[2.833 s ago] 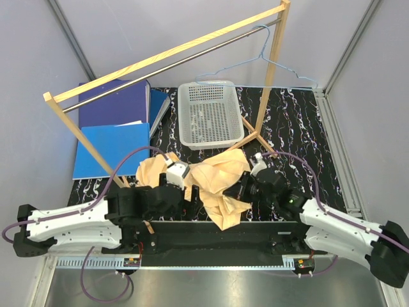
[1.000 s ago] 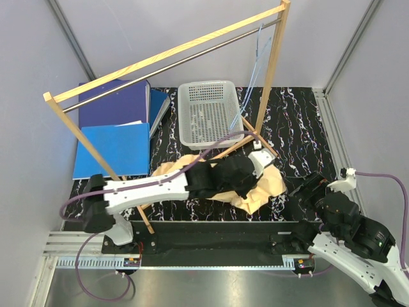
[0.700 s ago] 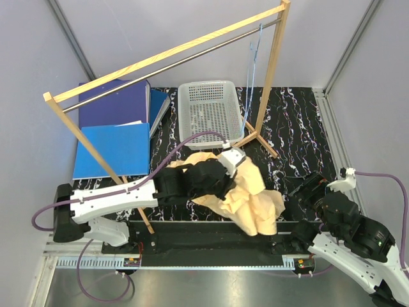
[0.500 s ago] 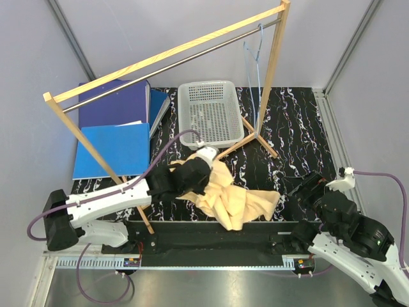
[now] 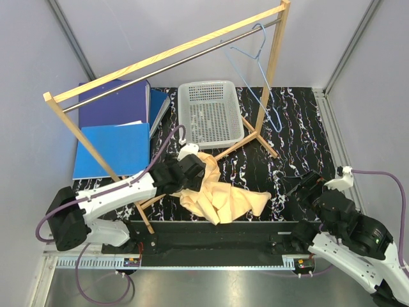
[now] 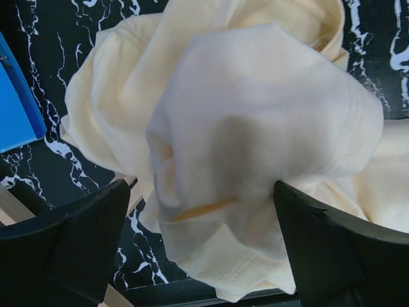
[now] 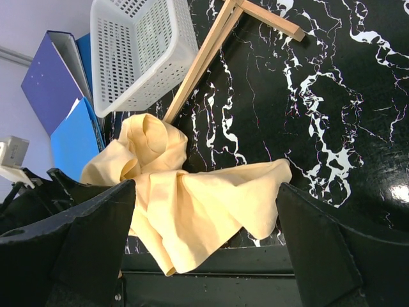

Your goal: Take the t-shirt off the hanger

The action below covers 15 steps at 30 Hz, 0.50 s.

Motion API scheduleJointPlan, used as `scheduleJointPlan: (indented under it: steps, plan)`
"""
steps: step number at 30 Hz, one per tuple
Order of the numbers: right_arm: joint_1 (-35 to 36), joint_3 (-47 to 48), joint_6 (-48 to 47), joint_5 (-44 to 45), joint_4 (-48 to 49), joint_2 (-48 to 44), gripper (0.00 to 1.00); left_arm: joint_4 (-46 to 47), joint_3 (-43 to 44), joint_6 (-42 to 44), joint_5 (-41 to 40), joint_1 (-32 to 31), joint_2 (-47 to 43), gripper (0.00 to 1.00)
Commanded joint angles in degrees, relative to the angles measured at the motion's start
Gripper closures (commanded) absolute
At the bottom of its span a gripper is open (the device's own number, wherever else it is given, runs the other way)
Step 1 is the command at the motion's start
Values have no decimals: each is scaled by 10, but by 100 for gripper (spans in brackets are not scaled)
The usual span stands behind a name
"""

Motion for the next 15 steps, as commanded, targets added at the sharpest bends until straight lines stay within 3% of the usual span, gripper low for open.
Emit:
scheduleJointPlan:
  steps: [1,4,8,15]
  plan:
    - [3,1,-1,4,15,15,2,-5,2,-13,-34,20,10,1]
    - [3,-2,-1,2,17,16,2,9,-5,-9,-21,45,15,1]
    - [3,-6,-7,3,25,18,2,76,-19,32,65,88,25,1]
    - [2,-6,-15,-4,30,21,2,138,-47,28,170,148,76,1]
